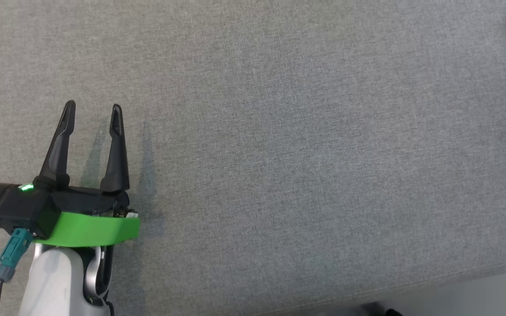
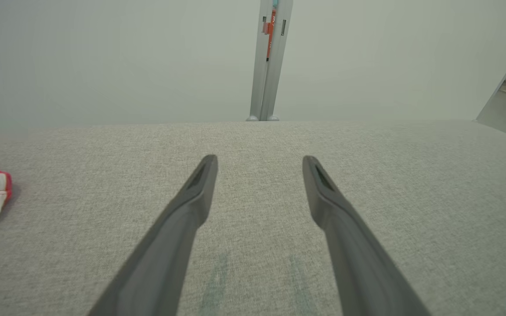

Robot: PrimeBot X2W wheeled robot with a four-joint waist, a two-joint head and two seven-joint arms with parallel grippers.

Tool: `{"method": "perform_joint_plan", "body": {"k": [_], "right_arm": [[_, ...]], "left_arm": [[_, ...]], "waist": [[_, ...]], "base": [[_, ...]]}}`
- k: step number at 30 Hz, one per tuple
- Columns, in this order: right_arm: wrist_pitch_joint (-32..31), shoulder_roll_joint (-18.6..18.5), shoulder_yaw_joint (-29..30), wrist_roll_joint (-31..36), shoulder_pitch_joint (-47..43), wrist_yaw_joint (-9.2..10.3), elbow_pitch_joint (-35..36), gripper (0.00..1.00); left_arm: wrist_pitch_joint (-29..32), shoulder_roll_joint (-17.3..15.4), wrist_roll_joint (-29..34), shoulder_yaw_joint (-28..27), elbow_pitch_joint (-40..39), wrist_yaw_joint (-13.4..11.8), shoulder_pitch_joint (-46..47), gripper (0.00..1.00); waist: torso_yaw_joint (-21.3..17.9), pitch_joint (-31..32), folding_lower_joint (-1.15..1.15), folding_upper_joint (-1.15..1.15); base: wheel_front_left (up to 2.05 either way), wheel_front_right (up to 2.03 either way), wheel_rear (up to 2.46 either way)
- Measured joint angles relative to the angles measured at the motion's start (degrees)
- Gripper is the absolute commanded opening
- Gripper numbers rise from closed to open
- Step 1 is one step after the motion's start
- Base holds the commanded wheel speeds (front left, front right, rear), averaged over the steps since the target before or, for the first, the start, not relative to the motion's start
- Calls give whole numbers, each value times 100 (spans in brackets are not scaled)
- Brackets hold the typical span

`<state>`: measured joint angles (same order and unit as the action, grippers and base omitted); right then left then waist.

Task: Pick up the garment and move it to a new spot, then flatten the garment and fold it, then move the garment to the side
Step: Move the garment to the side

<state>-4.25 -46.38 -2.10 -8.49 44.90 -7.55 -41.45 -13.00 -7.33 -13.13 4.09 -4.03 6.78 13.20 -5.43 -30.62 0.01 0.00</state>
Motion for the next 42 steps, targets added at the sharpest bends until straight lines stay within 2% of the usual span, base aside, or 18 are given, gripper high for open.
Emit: {"method": "perform_joint_plan", "body": {"k": [4, 10, 17, 20, 24, 33, 42], "right_arm": [[138, 226, -49, 30, -66, 0, 66, 100], [426, 723, 2, -292, -582, 0, 380, 100], [648, 1316, -101, -849, -1670, 0, 1278, 100], [775, 1448, -178, -968, -2128, 0, 1744, 100], [1001, 1641, -319, -891, -2749, 0, 2429, 100], [1161, 2398, -55, -588, -3839, 0, 3786, 100], [1046, 3066, 67, -402, -4459, 1, 3913, 100]], "left_arm": [[-53, 35, -44, 14, 153, -16, -6, 100], [-126, 98, -121, 48, 541, -16, -219, 100], [-175, 122, -169, 31, 982, -25, -656, 100], [-178, 145, -180, 10, 1146, -32, -836, 100], [-196, 194, -229, -25, 1347, -63, -1045, 100], [-203, 274, -292, -285, 1400, -194, -1493, 100], [-204, 316, -296, -523, 1508, -216, -1697, 100]], "waist": [[31, 196, 0, 0], [101, 689, 0, 0], [190, 1431, -1, 0], [227, 1755, -1, 0], [280, 2165, -1, 0], [348, 2979, -1, 0], [271, 3341, -1, 0]], "base": [[0, 0, 0], [0, 0, 0], [0, 0, 0], [0, 0, 0], [0, 0, 0], [0, 0, 0], [0, 0, 0]]}}
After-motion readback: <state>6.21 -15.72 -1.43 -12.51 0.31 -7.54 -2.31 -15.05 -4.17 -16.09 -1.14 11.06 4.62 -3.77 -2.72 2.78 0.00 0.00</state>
